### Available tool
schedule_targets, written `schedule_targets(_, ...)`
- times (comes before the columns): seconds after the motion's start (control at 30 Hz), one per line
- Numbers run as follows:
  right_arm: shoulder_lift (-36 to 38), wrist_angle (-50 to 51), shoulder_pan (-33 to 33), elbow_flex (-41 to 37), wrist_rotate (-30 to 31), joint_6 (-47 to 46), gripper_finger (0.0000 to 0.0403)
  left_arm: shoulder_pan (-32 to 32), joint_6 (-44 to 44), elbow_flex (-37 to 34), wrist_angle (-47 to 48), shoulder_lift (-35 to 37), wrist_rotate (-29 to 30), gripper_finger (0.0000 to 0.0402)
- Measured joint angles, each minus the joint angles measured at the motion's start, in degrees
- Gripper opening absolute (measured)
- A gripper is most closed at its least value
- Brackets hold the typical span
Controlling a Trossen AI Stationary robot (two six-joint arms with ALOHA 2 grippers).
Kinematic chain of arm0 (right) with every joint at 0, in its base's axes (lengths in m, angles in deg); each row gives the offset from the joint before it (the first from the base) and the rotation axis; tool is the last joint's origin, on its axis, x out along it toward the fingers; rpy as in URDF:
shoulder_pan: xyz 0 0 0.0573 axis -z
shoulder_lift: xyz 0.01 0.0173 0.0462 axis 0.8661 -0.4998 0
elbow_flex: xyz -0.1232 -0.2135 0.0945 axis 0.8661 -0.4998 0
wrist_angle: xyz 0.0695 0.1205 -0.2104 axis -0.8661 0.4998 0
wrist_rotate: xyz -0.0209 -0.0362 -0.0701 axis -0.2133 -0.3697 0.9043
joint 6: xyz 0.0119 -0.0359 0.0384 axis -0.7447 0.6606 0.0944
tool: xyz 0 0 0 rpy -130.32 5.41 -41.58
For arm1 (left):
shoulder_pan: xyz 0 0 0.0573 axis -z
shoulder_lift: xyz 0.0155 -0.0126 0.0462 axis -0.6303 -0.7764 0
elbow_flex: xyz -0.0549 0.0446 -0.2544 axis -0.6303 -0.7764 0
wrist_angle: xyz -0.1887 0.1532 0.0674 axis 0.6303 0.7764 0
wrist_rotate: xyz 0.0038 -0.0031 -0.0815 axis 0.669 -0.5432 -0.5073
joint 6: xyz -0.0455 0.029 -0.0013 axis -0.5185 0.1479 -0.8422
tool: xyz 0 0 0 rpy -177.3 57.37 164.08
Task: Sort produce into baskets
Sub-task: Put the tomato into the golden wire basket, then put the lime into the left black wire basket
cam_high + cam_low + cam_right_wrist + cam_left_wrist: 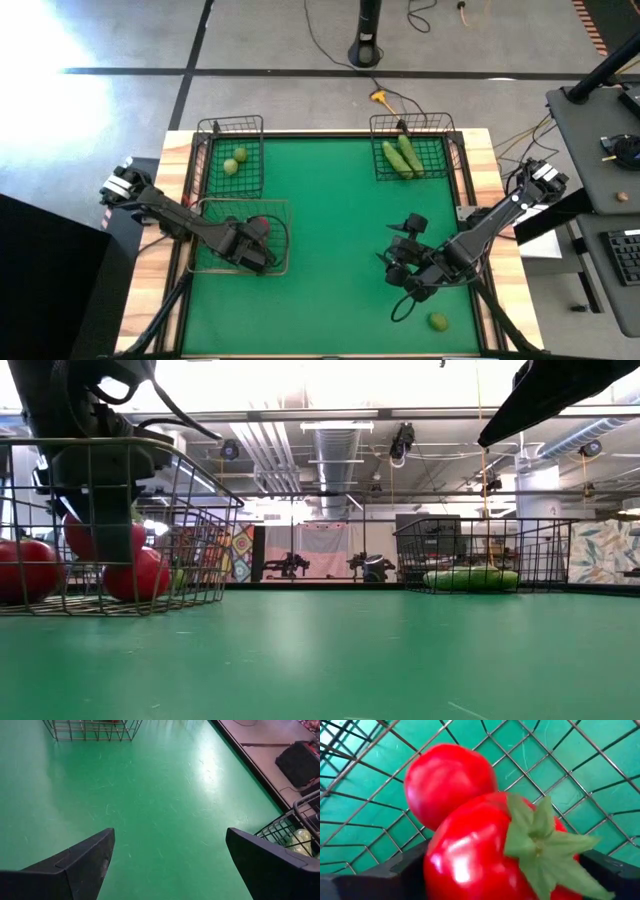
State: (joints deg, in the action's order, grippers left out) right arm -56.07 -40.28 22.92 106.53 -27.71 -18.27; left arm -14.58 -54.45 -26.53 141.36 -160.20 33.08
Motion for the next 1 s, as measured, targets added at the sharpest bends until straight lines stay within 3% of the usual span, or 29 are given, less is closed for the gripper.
schedule_targets(0.23,0.0,0.0,0.01,0.0,-0.03,0.0,0.0375,0.07,0.55,0.07,0.57,0.0,-0.74,0.0392)
schedule_targets(0.4,0.0,-0.04,0.0,0.0,-1.16,0.84,0.0375,0.43,1.34,3.93,7.67,0.56,1.41,0.0377)
schedule_targets(0.53,0.07,0.12,0.01,1.07,-10.92,6.33,0.0375,2.37,-0.57,11.44,20.03,1.66,6.94,0.0367)
schedule_targets(0.63,0.04,0.12,-0.73,4.1,-17.75,9.8,0.0375,5.7,1.48,16.43,24.08,2.44,11.16,0.0367)
schedule_targets(0.77,-0.36,2.62,-3.42,9.72,-22.94,7.39,0.0375,11.5,2.8,21.22,24.9,3.87,22.17,0.0367)
schedule_targets(0.9,-3.8,13.8,-6.04,14.09,-28.28,-4.79,0.0375,17.45,-0.15,23.11,24.88,5.75,39.38,0.0367)
schedule_targets(1.0,-8.28,20.53,-8.25,16.4,-33.69,-14.13,0.0375,20.08,-0.48,22.78,24.85,7.68,47.15,0.0367)
